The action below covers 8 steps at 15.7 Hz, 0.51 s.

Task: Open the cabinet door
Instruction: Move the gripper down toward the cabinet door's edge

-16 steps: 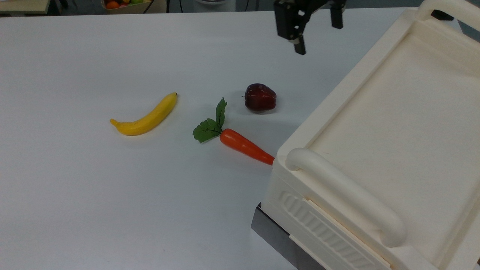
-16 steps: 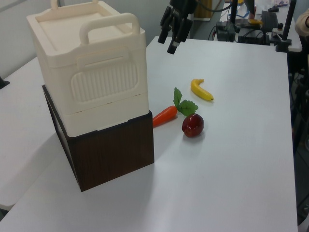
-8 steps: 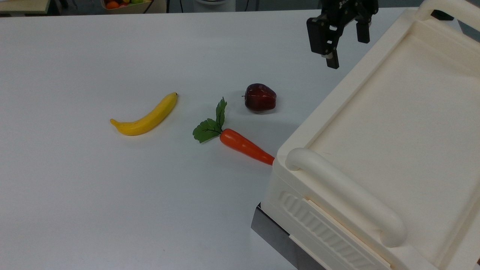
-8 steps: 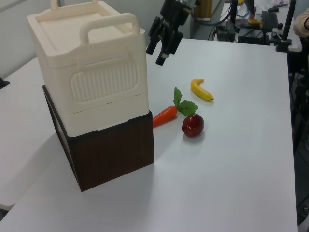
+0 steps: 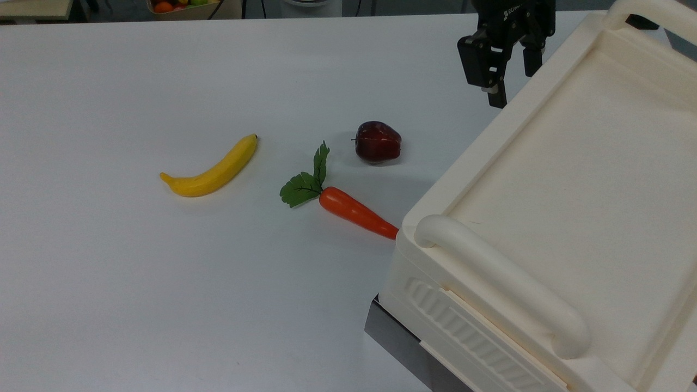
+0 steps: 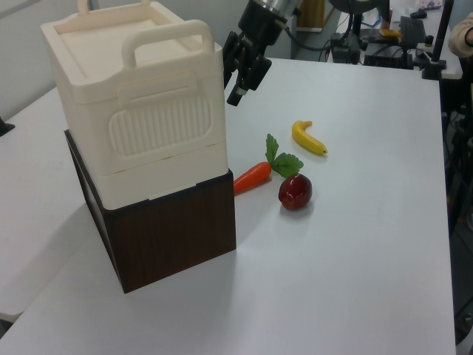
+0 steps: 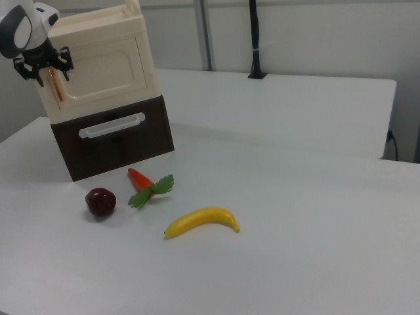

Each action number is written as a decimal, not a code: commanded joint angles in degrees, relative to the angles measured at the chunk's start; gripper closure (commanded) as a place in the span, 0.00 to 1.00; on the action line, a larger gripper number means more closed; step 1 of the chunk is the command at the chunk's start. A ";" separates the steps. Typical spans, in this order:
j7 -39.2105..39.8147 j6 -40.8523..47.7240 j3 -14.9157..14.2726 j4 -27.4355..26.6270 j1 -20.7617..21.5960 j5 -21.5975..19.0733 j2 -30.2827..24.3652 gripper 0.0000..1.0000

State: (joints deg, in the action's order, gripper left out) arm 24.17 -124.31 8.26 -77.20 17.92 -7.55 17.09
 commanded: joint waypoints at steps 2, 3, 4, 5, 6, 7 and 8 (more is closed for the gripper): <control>0.26 -0.58 0.08 0.91 0.27 0.70 0.84 0.56; 0.26 -0.58 0.00 0.91 0.27 0.70 0.84 0.60; 0.26 -0.49 0.00 0.82 0.27 0.61 0.84 0.64; 0.26 -0.49 0.00 0.82 0.27 0.61 0.84 0.66; 0.26 -0.49 0.08 0.74 0.27 0.61 0.84 0.69; 0.18 -0.49 0.00 0.74 0.27 0.61 0.84 0.71; 0.09 -0.49 0.00 0.74 0.27 0.44 0.84 0.72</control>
State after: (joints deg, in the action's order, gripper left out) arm 24.17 -124.32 8.26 -77.20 17.93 -7.55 17.40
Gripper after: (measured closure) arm 0.665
